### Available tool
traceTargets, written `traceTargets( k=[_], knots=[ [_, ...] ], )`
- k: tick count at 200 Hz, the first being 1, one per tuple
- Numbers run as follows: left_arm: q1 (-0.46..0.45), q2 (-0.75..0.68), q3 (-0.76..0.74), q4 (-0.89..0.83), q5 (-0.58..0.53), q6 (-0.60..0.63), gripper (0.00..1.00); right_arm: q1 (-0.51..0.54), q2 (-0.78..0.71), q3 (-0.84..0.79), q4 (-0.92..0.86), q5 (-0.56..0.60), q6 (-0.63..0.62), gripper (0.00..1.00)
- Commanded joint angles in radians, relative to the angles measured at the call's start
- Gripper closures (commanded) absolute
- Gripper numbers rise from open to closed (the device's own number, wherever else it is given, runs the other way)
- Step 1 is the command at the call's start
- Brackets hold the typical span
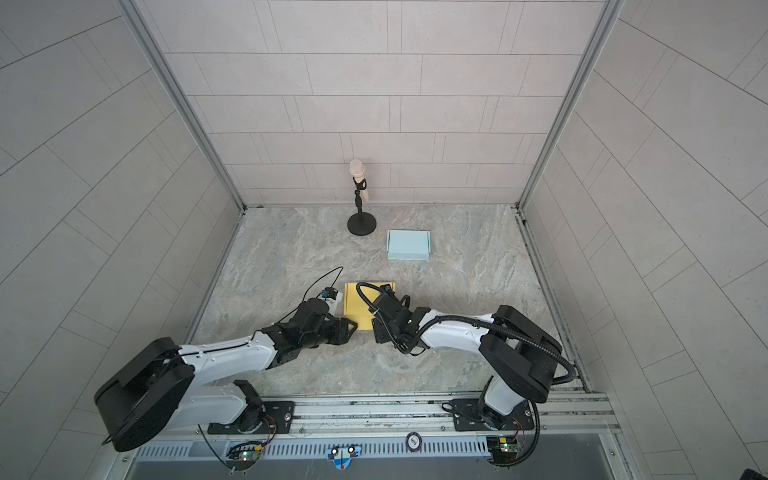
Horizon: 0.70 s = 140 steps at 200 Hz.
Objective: Fold the paper box
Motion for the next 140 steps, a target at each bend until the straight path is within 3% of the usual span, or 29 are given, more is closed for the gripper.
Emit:
traceTargets(
  k=[1, 52, 140],
  knots=[
    [-0.003, -0.014, -0.013, 0.07, 0.026, 0.006, 0.48, 0.006, -0.002, 0.024, 0.019, -0.006, -0.003, 0.38],
    [-0.004, -0.005, -0.018, 0.118, 0.045, 0.006, 0.49, 0.006, -0.004, 0.028, 0.035, -0.018, 0.0, 0.4],
    [-0.003, -0.002, -0.019, 0.1, -0.034, 0.029, 0.51, -0.003, -0.021, 0.017, 0.025, -0.012, 0.001, 0.39]
  ],
)
